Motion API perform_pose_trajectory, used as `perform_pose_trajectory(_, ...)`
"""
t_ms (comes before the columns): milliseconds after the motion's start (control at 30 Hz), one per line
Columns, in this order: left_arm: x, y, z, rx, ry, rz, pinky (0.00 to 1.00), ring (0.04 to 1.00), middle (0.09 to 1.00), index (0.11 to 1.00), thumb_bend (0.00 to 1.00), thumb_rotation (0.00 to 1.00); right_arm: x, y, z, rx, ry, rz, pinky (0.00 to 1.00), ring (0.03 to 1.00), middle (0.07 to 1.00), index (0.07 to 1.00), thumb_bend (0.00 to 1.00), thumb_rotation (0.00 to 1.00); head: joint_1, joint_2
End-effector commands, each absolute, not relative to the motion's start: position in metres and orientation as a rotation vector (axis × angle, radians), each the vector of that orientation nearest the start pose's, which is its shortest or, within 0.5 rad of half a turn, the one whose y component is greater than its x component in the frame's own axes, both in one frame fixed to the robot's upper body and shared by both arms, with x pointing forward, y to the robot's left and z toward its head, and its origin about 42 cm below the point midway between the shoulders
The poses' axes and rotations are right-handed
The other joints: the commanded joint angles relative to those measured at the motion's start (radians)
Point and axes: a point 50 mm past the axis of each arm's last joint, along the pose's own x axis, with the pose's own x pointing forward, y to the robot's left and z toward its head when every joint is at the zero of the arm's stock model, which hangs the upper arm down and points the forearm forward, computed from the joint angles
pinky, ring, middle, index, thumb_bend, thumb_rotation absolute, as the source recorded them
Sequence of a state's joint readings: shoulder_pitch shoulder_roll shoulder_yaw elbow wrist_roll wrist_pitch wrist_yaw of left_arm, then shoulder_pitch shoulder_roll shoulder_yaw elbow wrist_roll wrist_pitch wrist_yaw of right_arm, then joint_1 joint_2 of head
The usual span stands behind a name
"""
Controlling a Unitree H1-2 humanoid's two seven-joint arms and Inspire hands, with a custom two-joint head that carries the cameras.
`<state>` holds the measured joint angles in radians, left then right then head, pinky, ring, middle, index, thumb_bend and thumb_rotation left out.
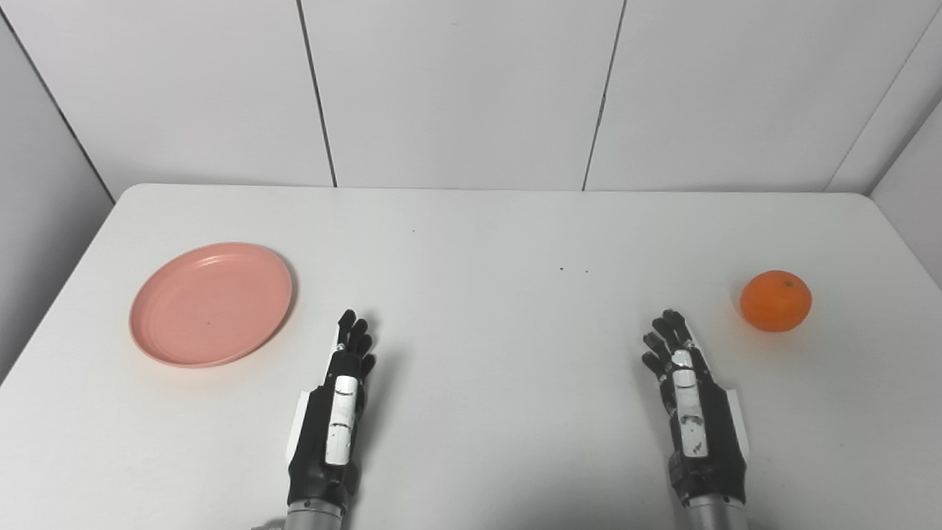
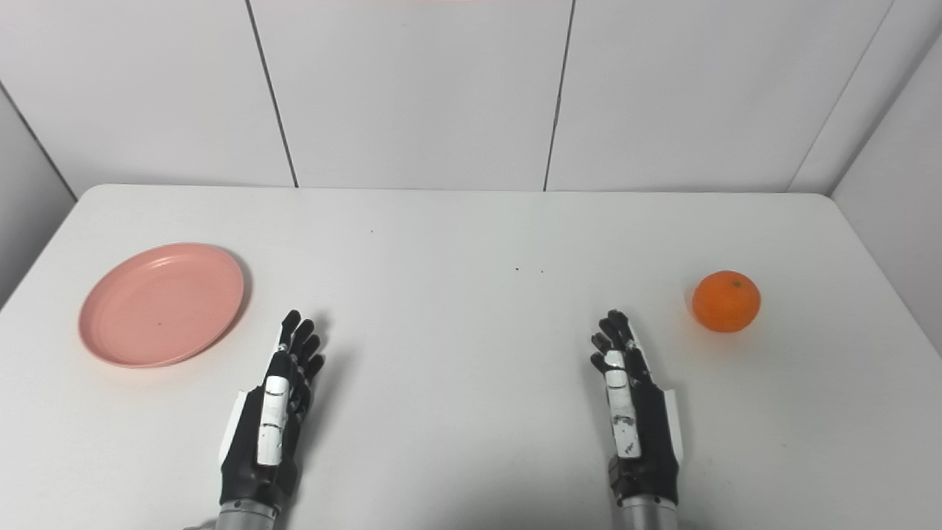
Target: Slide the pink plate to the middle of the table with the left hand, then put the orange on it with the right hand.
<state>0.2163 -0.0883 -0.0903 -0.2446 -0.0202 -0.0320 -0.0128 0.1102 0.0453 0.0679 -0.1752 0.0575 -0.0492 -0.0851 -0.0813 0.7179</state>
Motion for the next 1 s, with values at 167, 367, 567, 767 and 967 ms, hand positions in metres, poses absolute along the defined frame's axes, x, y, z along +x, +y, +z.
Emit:
perform_pose_trajectory(167, 0.126, 0.195, 0.087, -0.084, 0.073, 0.088, 1.00, 1.000, 1.000, 1.000, 0.67, 1.00, 0.246, -0.191, 0.112, 0.093, -0.118, -0.005, 0.91, 0.904, 0.914, 0.908, 0.74, 0.91, 0.034, 0.002)
perform_pose_trajectory(367, 0.126, 0.190, 0.087, -0.087, 0.060, 0.091, 1.00, 1.000, 1.000, 1.000, 0.68, 1.00, 0.243, -0.193, 0.113, 0.083, -0.118, 0.004, 0.90, 0.897, 0.905, 0.903, 0.74, 0.91, 0.048, 0.002)
perform_pose_trajectory(567, 0.126, 0.191, 0.086, -0.083, 0.059, 0.086, 1.00, 1.000, 1.000, 1.000, 0.68, 1.00, 0.243, -0.192, 0.112, 0.071, -0.112, 0.005, 0.89, 0.893, 0.902, 0.899, 0.74, 0.91, 0.043, 0.002)
perform_pose_trajectory(767, 0.127, 0.190, 0.085, -0.089, 0.063, 0.091, 1.00, 1.000, 1.000, 1.000, 0.68, 0.99, 0.243, -0.193, 0.111, 0.069, -0.115, 0.010, 0.90, 0.896, 0.907, 0.905, 0.72, 0.92, 0.056, -0.006)
perform_pose_trajectory(967, 0.127, 0.186, 0.084, -0.084, 0.061, 0.096, 1.00, 1.000, 1.000, 1.000, 0.68, 0.98, 0.242, -0.196, 0.111, 0.088, -0.110, 0.012, 0.91, 0.899, 0.908, 0.905, 0.74, 0.90, 0.082, -0.016)
